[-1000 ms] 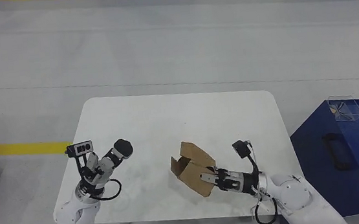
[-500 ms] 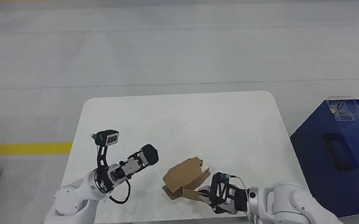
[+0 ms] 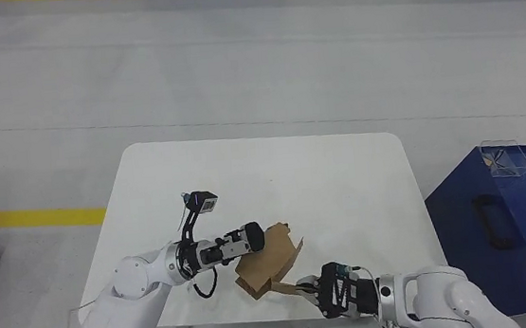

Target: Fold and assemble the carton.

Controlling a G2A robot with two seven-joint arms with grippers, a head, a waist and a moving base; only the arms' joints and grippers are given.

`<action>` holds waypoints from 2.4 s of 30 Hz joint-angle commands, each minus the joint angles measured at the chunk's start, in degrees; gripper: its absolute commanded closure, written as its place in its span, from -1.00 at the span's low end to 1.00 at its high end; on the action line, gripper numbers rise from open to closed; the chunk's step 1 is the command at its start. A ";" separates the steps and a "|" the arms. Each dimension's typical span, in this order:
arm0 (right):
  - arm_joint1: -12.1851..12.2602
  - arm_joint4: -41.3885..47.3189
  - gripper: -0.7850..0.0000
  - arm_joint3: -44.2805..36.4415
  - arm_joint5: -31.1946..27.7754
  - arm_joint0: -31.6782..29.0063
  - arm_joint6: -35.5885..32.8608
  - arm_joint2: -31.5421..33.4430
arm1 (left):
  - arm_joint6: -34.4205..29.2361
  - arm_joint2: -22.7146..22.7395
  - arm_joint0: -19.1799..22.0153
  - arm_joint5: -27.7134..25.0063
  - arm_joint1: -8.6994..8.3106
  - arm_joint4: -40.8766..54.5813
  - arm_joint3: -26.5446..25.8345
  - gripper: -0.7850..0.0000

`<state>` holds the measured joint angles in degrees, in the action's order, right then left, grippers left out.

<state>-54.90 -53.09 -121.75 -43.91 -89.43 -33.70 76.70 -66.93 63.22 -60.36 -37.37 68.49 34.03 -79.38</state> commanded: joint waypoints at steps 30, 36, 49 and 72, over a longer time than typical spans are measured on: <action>0.38 4.91 1.00 3.01 0.18 1.18 1.18 2.25 | 6.54 -5.82 4.23 -6.53 -0.03 -0.66 4.16 -1.00; 0.38 4.91 1.00 3.01 0.18 1.18 1.18 2.25 | 9.07 -4.61 3.50 -9.06 -0.53 -3.82 3.17 -1.00; 1.43 33.86 1.00 13.53 -0.38 8.48 -12.62 0.08 | 13.11 4.78 -1.29 -7.33 -2.98 -21.36 -5.17 -1.00; 2.43 60.39 1.00 24.44 0.47 19.60 -27.15 -9.25 | 3.23 5.32 -5.51 26.57 -5.77 -51.57 -21.80 -1.00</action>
<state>-52.51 7.04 -97.45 -43.39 -70.19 -60.89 67.93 -63.54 68.90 -66.24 -10.94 62.70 -17.57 -101.72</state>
